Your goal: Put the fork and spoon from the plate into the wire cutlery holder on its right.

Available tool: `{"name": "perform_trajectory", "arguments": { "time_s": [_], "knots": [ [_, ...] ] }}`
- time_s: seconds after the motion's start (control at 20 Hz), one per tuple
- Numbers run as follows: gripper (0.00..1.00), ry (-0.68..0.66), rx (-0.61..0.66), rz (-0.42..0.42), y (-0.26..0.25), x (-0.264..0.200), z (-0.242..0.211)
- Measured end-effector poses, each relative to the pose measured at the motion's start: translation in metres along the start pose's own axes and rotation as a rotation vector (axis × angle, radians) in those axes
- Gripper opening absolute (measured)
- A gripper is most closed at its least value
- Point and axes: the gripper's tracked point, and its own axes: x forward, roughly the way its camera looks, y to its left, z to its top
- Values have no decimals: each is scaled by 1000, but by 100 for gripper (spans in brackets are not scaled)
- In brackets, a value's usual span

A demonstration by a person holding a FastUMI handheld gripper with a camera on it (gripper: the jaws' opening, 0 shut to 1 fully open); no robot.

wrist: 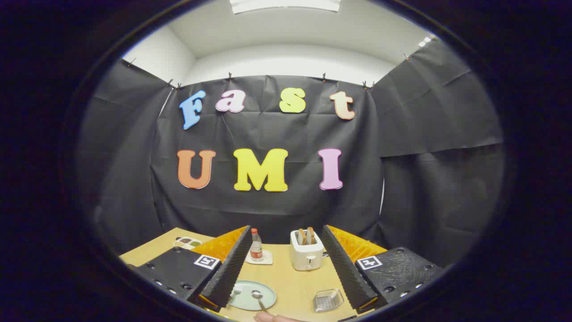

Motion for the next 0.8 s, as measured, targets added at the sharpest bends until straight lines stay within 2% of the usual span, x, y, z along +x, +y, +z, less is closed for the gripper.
{"name": "perform_trajectory", "arguments": {
  "time_s": [0.35, 0.8],
  "knots": [
    [95, 44, -47, -19, -1, -3, -4],
    [95, 117, -103, 44, 1, 0, -31]
  ]
}}
